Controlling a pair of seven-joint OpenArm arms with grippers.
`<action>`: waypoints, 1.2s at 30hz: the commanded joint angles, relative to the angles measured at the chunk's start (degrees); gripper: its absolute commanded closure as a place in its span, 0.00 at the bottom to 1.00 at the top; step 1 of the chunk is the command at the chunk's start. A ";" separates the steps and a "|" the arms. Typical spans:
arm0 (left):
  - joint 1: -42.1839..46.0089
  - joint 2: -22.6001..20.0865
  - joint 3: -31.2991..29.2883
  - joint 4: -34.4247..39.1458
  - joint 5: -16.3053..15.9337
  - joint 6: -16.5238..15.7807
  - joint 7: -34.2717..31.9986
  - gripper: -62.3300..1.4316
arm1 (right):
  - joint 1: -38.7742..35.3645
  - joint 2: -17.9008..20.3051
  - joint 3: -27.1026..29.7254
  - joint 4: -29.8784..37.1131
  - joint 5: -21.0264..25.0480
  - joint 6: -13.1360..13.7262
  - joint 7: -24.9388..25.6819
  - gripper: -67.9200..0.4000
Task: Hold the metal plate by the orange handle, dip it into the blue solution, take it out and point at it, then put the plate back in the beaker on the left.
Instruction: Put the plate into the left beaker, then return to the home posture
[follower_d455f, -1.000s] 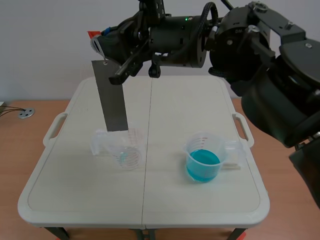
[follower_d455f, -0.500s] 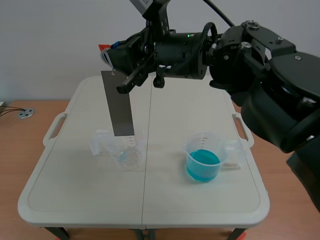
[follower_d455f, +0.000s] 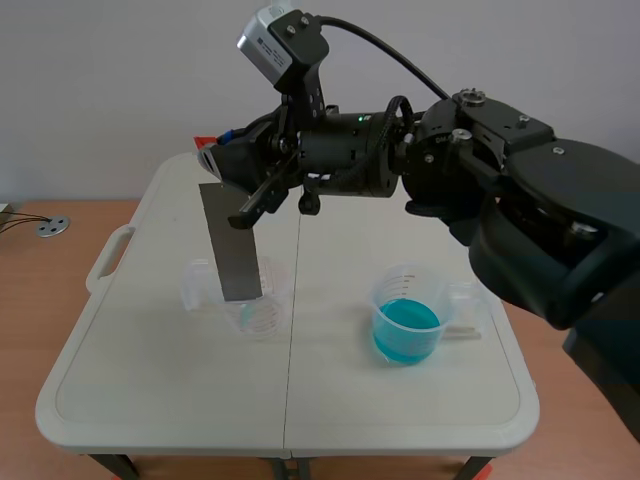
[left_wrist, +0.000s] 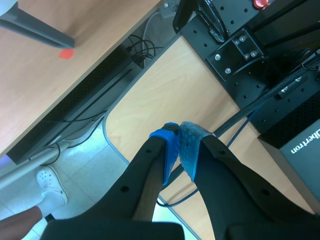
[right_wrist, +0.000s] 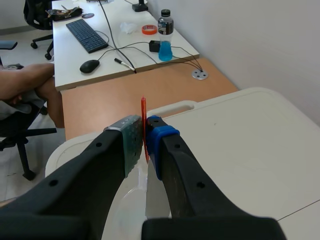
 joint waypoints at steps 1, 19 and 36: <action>0.48 0.00 0.26 0.33 -0.35 -0.11 -0.33 0.95 | 1.09 -0.98 0.17 -0.68 0.61 0.00 1.11 0.98; 0.48 0.00 0.26 0.31 -0.35 -0.11 0.11 0.95 | -2.58 -2.69 0.20 -2.58 -2.01 -4.85 1.11 0.98; 0.48 0.00 0.26 0.31 -0.33 -0.11 0.11 0.95 | -2.54 -2.69 0.20 -2.58 -4.09 -6.54 0.68 0.98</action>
